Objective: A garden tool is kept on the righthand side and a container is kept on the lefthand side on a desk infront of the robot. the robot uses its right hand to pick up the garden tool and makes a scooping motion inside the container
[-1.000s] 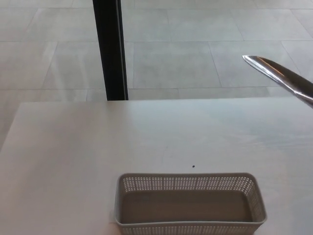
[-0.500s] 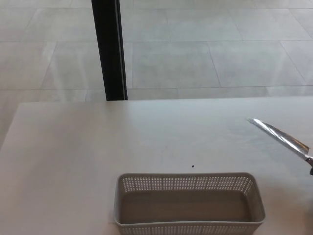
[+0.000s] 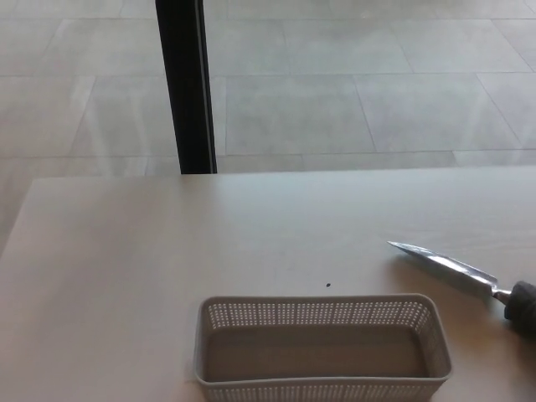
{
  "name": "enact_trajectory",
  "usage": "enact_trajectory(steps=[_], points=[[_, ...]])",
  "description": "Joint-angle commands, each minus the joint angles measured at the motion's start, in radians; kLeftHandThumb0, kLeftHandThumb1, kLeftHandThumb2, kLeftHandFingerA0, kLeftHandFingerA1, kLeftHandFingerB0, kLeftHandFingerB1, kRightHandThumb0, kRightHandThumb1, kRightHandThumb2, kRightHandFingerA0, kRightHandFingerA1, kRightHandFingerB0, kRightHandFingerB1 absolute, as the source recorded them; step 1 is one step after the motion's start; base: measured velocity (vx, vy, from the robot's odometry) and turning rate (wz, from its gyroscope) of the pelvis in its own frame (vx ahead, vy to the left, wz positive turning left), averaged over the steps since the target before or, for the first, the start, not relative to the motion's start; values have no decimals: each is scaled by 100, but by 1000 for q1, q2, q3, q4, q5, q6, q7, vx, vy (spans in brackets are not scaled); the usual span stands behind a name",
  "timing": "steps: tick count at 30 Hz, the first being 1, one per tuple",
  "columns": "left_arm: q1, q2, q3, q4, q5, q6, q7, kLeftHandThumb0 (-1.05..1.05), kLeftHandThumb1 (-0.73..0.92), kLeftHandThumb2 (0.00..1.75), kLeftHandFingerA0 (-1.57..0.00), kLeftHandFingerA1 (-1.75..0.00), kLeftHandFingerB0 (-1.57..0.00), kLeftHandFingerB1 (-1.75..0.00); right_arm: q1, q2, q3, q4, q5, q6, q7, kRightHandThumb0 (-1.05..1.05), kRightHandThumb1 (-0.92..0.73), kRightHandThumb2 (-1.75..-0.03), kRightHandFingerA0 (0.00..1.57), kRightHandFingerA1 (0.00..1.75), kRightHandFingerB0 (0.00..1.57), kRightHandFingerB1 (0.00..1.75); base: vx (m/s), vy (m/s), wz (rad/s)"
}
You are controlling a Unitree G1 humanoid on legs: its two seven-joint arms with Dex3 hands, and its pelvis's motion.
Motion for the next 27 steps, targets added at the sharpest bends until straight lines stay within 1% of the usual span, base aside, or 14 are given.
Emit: enact_trajectory(steps=[1, 2, 3, 4, 5, 6, 7, 8, 9, 10, 13, 18, 24, 27], points=[[2, 15, -7, -13, 0, -4, -4, -50, 69, 60, -59, -71, -54, -54, 21, -23, 31, -49, 2, 61, 81, -65, -62, -98, 49, 74, 29, 49, 0, 0, 0], [2, 15, -18, -8, 13, -9, 4, -51, 69, 61, -61, -68, -53, -52, 23, -37, 53, -68, -25, 77, 99, -68, -74, -64, 32, 55, 35, 33, 0, 0, 0], [2, 13, -3, -7, -5, -11, -6, -48, 69, 60, -59, -71, -51, -53, 26, -48, 66, -86, -35, 87, 124, -73, -60, -95, 15, 55, 23, 46, 0, 0, 0], [0, 12, 1, -6, -11, -3, -5, -48, 68, 60, -59, -68, -52, -52, 25, -61, 78, -100, -30, 100, 173, -79, -66, -104, 0, 29, 9, 39, 0, 0, 0], [-1, 11, 2, -5, -12, 1, -4, -48, 68, 60, -59, -68, -52, -52, 25, -67, 84, -107, -27, 106, 194, -79, -66, -104, 0, 29, 9, 39, 0, 0, 0], [0, 10, 6, -4, -17, 3, -8, -48, 68, 60, -59, -67, -52, -52, 33, -76, 83, -129, -7, 114, 237, -98, -78, -115, 0, 15, 10, 12, 0, 0, 0], [0, 9, 7, -2, -18, 4, -8, -49, 67, 60, -58, -68, -52, -52, 40, -82, 82, -145, 6, 118, 264, -95, -87, -89, 0, 0, 0, 18, 0, 0, 0], [1, 8, 5, -1, -15, 2, -4, -49, 68, 60, -57, -68, -52, -53, 49, -89, 80, -158, 16, 115, 278, -103, -74, -103, 0, 0, 0, 3, 0, 0, 0], [0, 8, 4, 0, -13, 1, -3, -49, 68, 60, -57, -68, -52, -53, 54, -93, 79, -164, 21, 111, 282, -103, -74, -103, 0, 0, 0, 3, 0, 0, 0], [1, 8, 3, -1, -13, -1, -4, -49, 68, 60, -57, -68, -52, -53, 61, -98, 74, -177, 31, 106, 292, -105, -92, -76, 0, 0, 0, 0, 0, 0, 0], [2, 4, 3, 0, -12, 2, 6, -49, 67, 60, -62, -67, -55, -53, 88, -116, 53, -212, 66, 86, 315, -105, -92, -81, 0, 0, 0, 0, 0, 0, 0], [-1, 6, -5, 8, -1, -4, 11, -50, 68, 60, -59, -62, -52, -50, 148, -168, -50, -310, 168, 81, 387, -105, -92, -82, 0, 0, 0, 0, 0, 0, 0], [-7, 10, 0, -2, -10, 4, 2, -49, 68, 60, -57, -68, -52, -52, 272, -237, -315, -394, 341, 50, 436, -105, -92, -78, 0, 0, 0, 0, 0, 0, 0], [-13, 17, -19, 0, 11, -3, 5, -52, 69, 61, -64, -66, -55, -52, 387, -242, -529, -427, 422, 36, 419, -105, -92, -74, 0, 0, 0, 0, 0, 0, 0]])
